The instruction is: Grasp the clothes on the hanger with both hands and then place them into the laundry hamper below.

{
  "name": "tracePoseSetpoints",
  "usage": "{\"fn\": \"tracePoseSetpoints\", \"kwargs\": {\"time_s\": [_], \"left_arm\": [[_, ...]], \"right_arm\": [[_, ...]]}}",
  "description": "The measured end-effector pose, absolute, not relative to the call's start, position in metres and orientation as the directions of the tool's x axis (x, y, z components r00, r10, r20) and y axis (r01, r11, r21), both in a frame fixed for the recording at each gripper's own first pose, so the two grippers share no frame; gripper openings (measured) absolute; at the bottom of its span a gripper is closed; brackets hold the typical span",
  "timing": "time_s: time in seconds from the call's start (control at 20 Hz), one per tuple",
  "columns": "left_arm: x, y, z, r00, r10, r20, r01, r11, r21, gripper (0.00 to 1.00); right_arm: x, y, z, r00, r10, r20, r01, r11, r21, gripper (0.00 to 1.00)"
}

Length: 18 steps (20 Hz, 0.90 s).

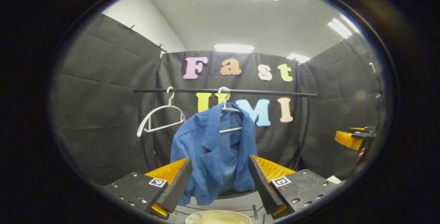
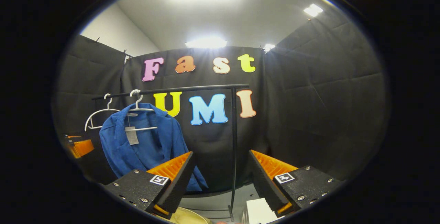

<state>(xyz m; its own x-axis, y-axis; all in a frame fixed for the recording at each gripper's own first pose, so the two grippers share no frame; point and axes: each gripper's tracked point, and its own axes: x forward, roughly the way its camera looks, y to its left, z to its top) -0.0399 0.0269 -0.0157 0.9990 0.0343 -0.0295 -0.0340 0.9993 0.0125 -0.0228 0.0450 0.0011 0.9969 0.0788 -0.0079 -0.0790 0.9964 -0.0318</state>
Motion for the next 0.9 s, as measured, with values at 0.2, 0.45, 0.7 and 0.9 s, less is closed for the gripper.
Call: {"fn": "tracePoseSetpoints", "kwargs": {"time_s": [0.2, 0.45, 0.7, 0.9], "left_arm": [[-0.057, 0.039, -0.018, 0.997, 0.055, -0.055, -0.053, 0.998, 0.031, 0.92], [-0.101, 0.053, -0.020, 0.993, 0.093, -0.068, -0.090, 0.995, 0.046, 0.92], [-0.131, 0.073, -0.032, 0.990, 0.100, -0.095, -0.104, 0.994, -0.043, 0.94], [-0.113, 0.099, -0.031, 0.986, 0.129, -0.103, -0.139, 0.985, -0.098, 0.92]], "right_arm": [[-0.030, 0.075, -0.011, 0.989, 0.137, -0.046, -0.138, 0.990, -0.020, 0.96], [-0.027, 0.126, -0.009, 0.975, 0.206, -0.086, -0.210, 0.977, -0.040, 0.92], [-0.023, 0.185, 0.024, 0.964, 0.266, 0.000, -0.265, 0.961, -0.085, 0.95], [-0.008, 0.207, 0.044, 0.955, 0.294, 0.043, -0.288, 0.952, -0.104, 0.96]]}}
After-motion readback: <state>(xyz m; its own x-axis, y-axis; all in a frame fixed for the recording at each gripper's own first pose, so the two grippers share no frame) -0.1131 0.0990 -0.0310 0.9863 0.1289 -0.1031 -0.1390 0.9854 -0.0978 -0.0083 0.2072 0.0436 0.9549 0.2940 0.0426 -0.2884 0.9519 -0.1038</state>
